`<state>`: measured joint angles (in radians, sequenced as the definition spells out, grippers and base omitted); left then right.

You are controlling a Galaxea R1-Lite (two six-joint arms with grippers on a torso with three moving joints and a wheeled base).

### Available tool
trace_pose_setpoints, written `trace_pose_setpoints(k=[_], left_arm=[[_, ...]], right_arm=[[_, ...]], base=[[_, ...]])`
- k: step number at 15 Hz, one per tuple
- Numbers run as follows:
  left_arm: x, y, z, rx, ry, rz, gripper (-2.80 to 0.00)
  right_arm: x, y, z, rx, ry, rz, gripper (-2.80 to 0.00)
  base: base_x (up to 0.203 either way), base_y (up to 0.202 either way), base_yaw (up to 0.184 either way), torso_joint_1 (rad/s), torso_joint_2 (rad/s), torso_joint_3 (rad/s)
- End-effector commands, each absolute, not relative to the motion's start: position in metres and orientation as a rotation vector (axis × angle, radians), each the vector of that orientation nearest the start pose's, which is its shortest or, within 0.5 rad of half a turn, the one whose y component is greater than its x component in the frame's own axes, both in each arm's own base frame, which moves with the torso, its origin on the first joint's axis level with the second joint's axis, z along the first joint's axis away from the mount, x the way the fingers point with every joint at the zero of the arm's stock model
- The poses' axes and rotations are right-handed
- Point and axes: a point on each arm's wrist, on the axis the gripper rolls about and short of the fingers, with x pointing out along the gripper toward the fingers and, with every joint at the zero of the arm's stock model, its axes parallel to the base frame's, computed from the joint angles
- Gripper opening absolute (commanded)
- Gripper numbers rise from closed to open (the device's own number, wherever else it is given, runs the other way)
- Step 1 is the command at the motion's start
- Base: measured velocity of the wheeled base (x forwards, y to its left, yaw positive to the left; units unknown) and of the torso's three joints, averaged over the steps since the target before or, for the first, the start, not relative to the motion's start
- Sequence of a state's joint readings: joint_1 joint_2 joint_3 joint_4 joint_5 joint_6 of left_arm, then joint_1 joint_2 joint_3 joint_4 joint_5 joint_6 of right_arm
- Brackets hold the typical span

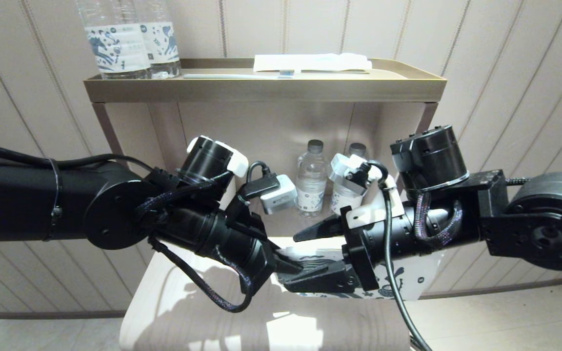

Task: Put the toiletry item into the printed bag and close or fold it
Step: Close the strorage bag and place it on the desk

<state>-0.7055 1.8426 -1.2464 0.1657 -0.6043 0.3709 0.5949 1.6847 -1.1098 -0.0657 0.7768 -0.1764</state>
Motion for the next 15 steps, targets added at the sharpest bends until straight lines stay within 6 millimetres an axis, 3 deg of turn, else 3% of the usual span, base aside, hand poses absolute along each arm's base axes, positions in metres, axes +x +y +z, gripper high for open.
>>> trace_pose_setpoints(k=[1, 3, 4, 15], left_arm=[[0.2497, -0.2296, 0.1843, 0.341, 0.580, -1.383, -2.80], [0.2496, -0.2295, 0.1834, 0.341, 0.583, -1.383, -2.80], [0.2494, -0.2294, 0.1830, 0.341, 0.585, -1.384, -2.80], [0.2486, -0.2287, 0.1828, 0.348, 0.582, -1.385, -2.80]], right_arm=[[0.2443, 0.1845, 0.2191, -0.094, 0.429, 1.388, 0.00], [0.2442, 0.1844, 0.2184, -0.095, 0.429, 1.388, 0.00], [0.2444, 0.1846, 0.2192, -0.094, 0.427, 1.388, -2.80], [0.2439, 0.1843, 0.2176, -0.092, 0.435, 1.390, -2.80]], base=[[0.000, 0.000, 0.000, 0.000, 0.00, 0.000], [0.000, 0.000, 0.000, 0.000, 0.00, 0.000], [0.000, 0.000, 0.000, 0.000, 0.00, 0.000], [0.000, 0.000, 0.000, 0.000, 0.00, 0.000]])
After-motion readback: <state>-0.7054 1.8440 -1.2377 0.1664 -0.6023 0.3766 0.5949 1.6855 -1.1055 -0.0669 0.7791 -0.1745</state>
